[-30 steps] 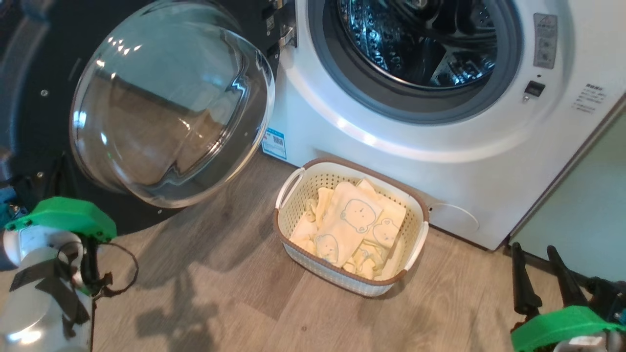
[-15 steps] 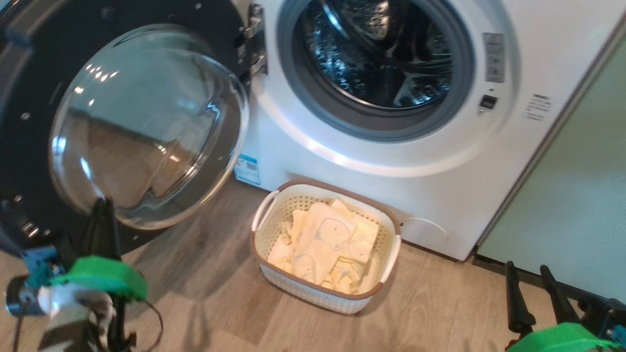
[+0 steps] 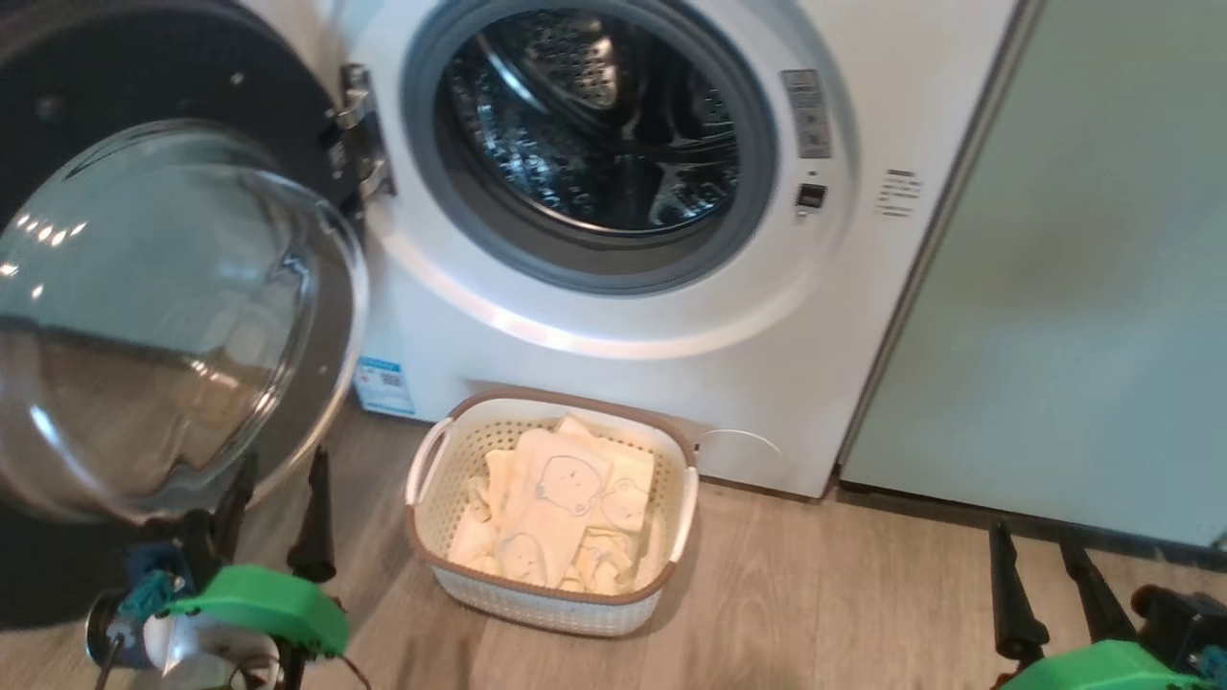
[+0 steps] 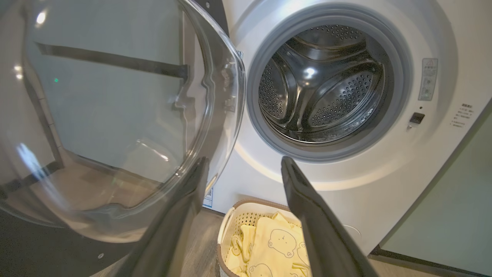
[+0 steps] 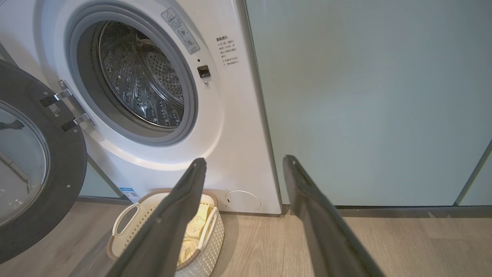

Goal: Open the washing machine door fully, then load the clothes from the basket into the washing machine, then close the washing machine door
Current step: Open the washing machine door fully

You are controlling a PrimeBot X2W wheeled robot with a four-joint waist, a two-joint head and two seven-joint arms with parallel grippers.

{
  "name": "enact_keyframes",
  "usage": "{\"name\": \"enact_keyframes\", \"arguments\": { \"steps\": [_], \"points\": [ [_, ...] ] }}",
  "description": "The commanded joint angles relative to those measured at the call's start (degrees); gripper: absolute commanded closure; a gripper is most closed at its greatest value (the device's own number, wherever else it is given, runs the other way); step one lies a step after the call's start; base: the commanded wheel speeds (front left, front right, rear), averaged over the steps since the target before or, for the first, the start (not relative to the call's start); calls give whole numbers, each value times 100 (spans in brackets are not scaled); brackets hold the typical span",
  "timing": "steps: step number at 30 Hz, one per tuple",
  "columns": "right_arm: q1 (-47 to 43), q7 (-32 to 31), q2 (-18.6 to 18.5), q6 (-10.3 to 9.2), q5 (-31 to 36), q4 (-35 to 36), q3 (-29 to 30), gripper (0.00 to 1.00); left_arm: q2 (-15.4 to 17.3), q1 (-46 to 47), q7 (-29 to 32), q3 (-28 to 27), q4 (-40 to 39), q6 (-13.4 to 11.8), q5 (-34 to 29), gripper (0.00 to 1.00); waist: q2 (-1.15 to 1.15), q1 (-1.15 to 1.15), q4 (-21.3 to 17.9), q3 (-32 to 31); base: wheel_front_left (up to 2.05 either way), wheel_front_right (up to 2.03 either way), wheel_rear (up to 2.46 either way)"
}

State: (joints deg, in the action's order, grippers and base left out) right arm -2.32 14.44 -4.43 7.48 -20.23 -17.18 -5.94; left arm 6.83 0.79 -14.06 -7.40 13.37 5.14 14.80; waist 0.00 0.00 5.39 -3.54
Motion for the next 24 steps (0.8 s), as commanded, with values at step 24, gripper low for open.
{"name": "enact_keyframes", "arguments": {
  "steps": [24],
  "points": [
    [141, 56, -108, 1, 235, 448, 116, 0, 360, 818, -93, -18, 589, 220, 10, 0, 0, 0, -1078, 143, 0, 0, 0]
  ]
}}
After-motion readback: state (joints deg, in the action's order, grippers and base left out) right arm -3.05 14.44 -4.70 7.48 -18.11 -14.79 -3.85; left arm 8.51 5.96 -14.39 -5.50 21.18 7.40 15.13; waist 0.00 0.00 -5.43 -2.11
